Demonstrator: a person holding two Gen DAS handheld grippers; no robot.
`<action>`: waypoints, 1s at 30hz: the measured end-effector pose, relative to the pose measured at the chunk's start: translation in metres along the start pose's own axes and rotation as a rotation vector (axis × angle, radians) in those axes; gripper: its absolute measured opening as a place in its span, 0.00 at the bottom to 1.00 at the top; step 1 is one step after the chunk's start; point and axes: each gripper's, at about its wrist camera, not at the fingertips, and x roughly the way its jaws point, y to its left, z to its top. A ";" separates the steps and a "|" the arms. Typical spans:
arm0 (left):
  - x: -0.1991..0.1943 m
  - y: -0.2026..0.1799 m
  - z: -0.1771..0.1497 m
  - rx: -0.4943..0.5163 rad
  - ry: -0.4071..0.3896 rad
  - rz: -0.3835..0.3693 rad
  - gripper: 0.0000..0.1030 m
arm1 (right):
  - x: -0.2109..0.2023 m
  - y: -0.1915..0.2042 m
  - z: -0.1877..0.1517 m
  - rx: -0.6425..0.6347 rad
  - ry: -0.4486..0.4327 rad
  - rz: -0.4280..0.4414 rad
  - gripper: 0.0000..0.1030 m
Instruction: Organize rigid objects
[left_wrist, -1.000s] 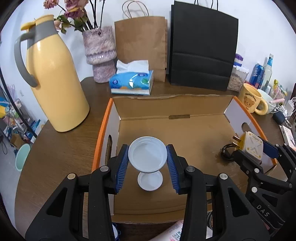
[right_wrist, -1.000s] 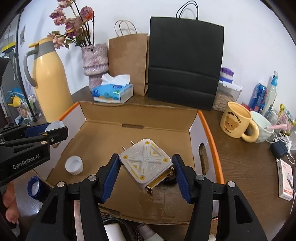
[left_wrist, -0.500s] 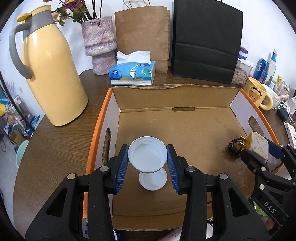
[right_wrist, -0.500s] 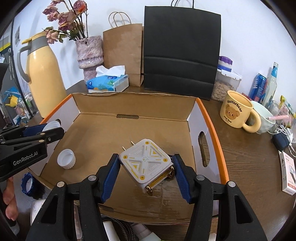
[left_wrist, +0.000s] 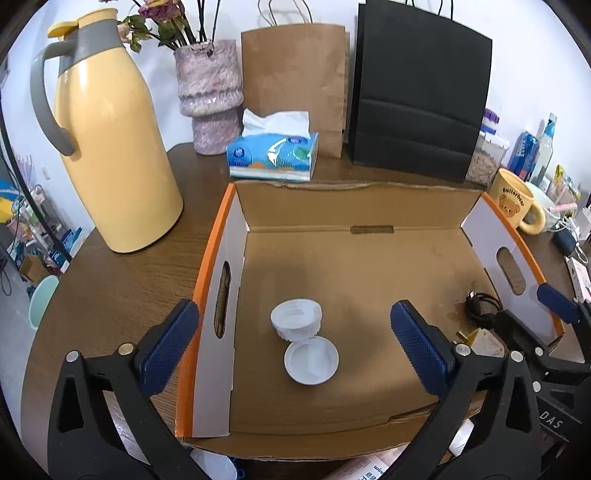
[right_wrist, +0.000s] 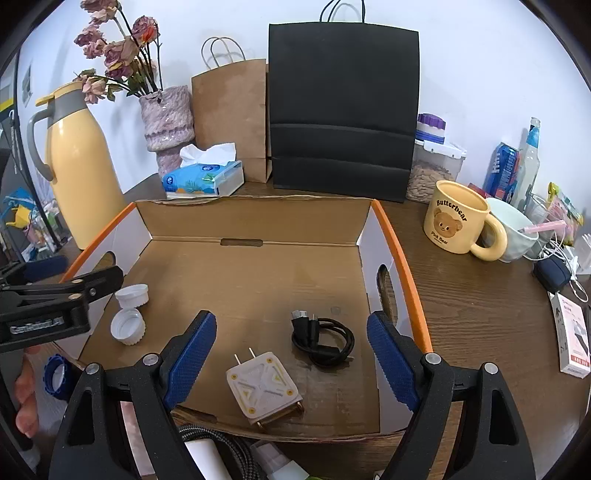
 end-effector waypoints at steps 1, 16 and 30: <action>-0.001 0.000 0.000 0.001 -0.003 0.003 1.00 | -0.001 0.000 0.000 0.000 -0.003 -0.001 0.86; -0.009 0.002 -0.001 -0.006 -0.021 -0.008 1.00 | -0.013 0.000 -0.003 -0.007 -0.030 0.005 0.86; -0.039 0.002 -0.002 -0.004 -0.098 -0.031 1.00 | -0.040 -0.006 -0.004 -0.002 -0.098 0.009 0.85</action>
